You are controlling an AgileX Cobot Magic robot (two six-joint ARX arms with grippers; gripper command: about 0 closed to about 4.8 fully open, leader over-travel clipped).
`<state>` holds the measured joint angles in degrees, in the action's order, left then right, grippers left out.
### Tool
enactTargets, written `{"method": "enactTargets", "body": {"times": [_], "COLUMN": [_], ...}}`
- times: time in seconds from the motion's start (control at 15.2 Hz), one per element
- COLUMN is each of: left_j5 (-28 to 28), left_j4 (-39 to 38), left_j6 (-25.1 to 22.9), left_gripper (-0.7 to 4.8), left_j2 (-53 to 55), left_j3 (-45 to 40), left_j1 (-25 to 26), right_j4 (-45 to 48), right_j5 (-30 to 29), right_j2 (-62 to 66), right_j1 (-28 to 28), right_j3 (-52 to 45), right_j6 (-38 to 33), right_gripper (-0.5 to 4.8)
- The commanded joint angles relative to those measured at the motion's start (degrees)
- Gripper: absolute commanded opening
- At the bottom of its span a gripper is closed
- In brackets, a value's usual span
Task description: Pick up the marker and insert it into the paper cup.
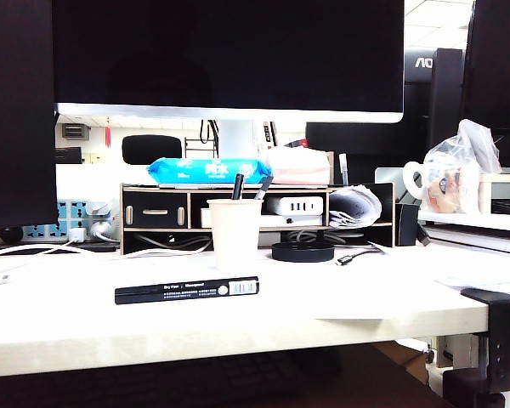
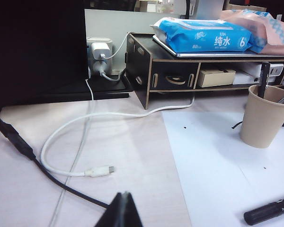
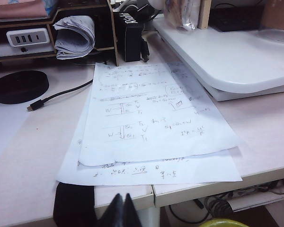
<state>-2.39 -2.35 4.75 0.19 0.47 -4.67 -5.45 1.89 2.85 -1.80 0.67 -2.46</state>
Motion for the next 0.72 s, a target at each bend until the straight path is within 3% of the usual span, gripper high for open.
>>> {"method": "enactTargets", "body": {"times": [0.07,0.26,0.53,0.72], "left_j5": [0.04,0.02,0.07,2.38], "left_j4": [0.74,0.77,0.74,0.83], "left_j6": [0.15,0.15,0.15,0.15], "left_gripper": [-0.05,-0.05,-0.05,-0.05], "left_j2": [0.0,0.0,0.0,0.0], "left_j3": [0.07,0.07,0.07,0.07], "left_j1": [0.09,0.09,0.09,0.09], "right_j4": [1.01,1.05,1.01,1.49], "right_j5": [-0.74,-1.36,-9.62,-8.85], "right_j2": [0.07,0.07,0.07,0.09], "right_j1": [-0.04,-0.04,-0.07,-0.07], "right_j3": [-0.09,-0.09,-0.09,0.17], "right_j6": [0.07,-0.59,-1.07,-9.64], "right_gripper": [-0.07,-0.07,-0.07,-0.08]}}
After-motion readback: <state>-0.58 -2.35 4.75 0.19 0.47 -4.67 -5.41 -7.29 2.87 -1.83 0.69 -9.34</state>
